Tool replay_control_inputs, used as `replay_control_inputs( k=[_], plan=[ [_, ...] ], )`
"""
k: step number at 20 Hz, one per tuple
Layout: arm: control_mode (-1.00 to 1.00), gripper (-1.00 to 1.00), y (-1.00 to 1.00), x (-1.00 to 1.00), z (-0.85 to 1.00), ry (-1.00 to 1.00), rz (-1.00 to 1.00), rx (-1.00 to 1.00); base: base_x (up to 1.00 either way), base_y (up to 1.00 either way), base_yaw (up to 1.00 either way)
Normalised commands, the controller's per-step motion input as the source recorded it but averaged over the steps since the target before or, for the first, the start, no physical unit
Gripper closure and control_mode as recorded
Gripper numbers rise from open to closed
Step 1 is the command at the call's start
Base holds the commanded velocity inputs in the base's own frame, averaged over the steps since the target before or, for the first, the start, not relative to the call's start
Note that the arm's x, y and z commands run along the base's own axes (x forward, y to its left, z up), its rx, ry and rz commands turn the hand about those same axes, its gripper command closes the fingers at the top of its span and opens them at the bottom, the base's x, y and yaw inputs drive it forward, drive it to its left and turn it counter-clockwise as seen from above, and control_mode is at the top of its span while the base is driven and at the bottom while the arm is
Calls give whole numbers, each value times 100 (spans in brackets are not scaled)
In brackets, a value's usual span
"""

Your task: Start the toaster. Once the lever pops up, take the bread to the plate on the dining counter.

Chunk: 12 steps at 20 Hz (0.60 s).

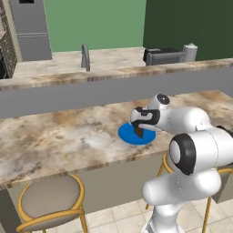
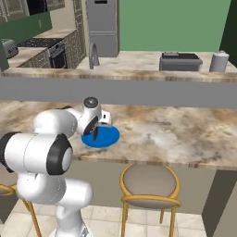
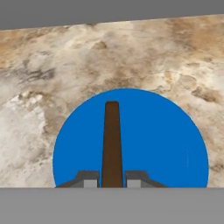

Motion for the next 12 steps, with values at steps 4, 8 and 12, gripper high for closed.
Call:
replay_control_inputs(
  k=[4, 8, 12],
  plan=[
    [-100, 100, 0, 0, -22, 0, 0, 0, 0, 0, 0],
    [-100, 100, 0, 1, -19, 0, 0, 0, 0, 0, 0],
    [-100, -100, 0, 1, -4, 0, 0, 0, 0, 0, 0]
  ],
)
